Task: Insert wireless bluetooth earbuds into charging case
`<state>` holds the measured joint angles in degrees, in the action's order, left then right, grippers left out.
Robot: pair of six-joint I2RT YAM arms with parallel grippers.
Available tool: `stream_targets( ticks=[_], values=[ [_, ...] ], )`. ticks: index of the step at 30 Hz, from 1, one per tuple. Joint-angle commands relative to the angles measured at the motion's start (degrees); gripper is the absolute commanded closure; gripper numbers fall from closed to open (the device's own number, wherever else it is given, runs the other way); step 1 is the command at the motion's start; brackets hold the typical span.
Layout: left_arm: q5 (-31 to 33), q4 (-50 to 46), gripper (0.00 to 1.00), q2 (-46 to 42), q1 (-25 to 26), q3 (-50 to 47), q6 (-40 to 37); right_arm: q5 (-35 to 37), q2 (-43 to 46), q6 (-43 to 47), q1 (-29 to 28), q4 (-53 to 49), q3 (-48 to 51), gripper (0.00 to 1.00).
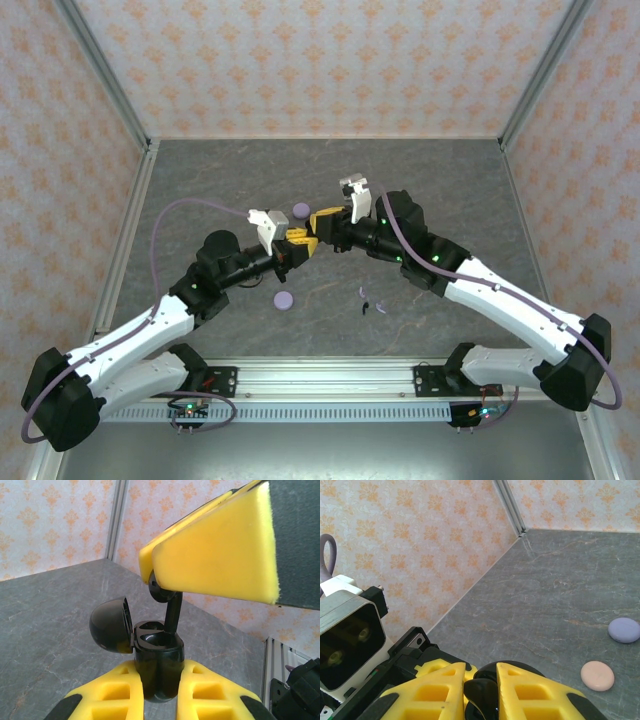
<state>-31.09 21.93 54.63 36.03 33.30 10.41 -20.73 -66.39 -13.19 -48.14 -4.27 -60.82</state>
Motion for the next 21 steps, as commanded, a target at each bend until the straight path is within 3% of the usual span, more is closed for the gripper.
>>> stream_targets(
  ticks=[1,21],
  values=[
    [-1.08,2.64,0.96,-1.02,0.44,0.98,-0.66,1.13,0.00,0.72,-0.38,0.22,-0.05,0.79],
    [-0.64,3.03,0.96,-2.34,0.45,0.45,-0.48,-1.17,-1.05,-0.23,-0.38,-2.83,-0.10,0.78]
  ],
)
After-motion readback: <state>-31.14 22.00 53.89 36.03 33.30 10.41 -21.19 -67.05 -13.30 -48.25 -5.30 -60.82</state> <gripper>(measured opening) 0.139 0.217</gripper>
